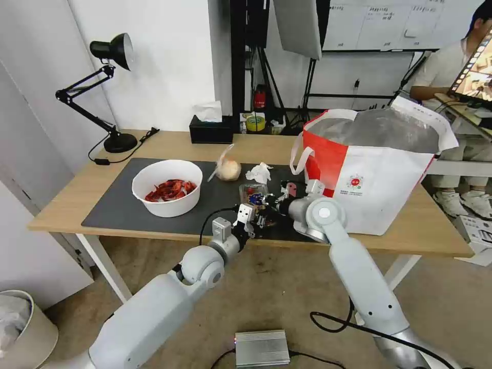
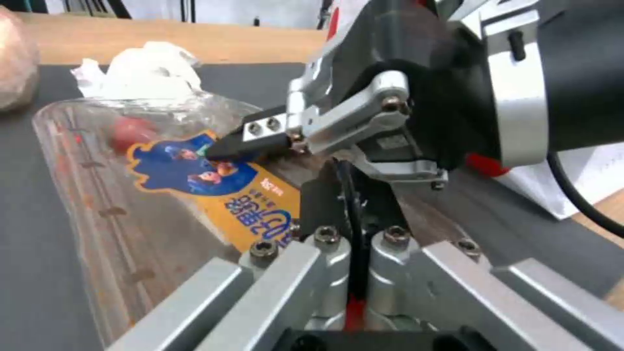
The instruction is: Pick up the trash from the table and place it into the takeout bag.
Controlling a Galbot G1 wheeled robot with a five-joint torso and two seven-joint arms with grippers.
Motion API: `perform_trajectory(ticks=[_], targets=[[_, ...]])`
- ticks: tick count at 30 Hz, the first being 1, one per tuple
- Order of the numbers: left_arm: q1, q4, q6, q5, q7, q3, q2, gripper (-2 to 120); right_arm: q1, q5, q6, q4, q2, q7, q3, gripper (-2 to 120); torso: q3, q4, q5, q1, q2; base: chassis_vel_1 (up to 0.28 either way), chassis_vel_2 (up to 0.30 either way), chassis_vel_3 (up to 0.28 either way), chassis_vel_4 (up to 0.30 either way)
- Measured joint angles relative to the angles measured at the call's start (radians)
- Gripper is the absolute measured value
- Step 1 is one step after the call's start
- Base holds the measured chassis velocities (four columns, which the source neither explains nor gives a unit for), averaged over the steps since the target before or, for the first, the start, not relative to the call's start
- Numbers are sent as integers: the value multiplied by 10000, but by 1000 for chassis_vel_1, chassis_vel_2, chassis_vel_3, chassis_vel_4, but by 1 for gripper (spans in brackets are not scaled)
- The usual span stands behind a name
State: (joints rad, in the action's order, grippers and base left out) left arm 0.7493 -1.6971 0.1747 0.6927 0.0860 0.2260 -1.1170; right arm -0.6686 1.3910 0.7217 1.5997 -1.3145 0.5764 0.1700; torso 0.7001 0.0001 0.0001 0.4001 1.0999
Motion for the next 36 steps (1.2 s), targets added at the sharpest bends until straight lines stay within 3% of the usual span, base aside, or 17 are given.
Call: perform_trajectory(ticks=[11, 15, 17, 20, 23, 32, 36], targets=[[370, -547, 114, 171, -13, -507, 502, 0, 10, 5, -2, -45, -21, -6, 12, 0, -1, -2, -2, 0, 0, 0, 0, 0, 0], [882, -934, 130, 176, -49, -996, 1043, 0, -14, 2, -7, -46, -23, -20, 14, 0, -2, -3, -3, -1, 0, 0, 0, 0, 0], [1537, -1373, 117, 183, -187, -1731, 1462, 0, -12, -1, -10, -59, -33, -34, 15, 0, -2, -3, -5, 0, 1, 0, 0, 0, 0], [1829, -1580, 82, 194, -245, -2064, 1635, 0, -9, -3, -11, -61, -43, -33, 16, 0, -2, -3, -1, 0, 1, 0, 0, 0, 0], [2738, -2179, -64, 263, -305, -2911, 2069, 0, -24, -10, -14, 3, -51, -23, 8, 0, -2, 0, -2, -1, 1, 0, 0, 0, 0], [3858, -2803, -183, 130, -331, -3702, 2043, 1, -76, 3, -10, 113, -61, -113, 62, 0, -1, 0, -1, -1, 0, 0, 0, 0, 0], [4518, -3216, -192, 26, -355, -4105, 1859, 21, -161, 3, -7, 327, -51, -247, 202, 0, 0, 0, -1, -1, 0, 0, 0, 0, 0]])
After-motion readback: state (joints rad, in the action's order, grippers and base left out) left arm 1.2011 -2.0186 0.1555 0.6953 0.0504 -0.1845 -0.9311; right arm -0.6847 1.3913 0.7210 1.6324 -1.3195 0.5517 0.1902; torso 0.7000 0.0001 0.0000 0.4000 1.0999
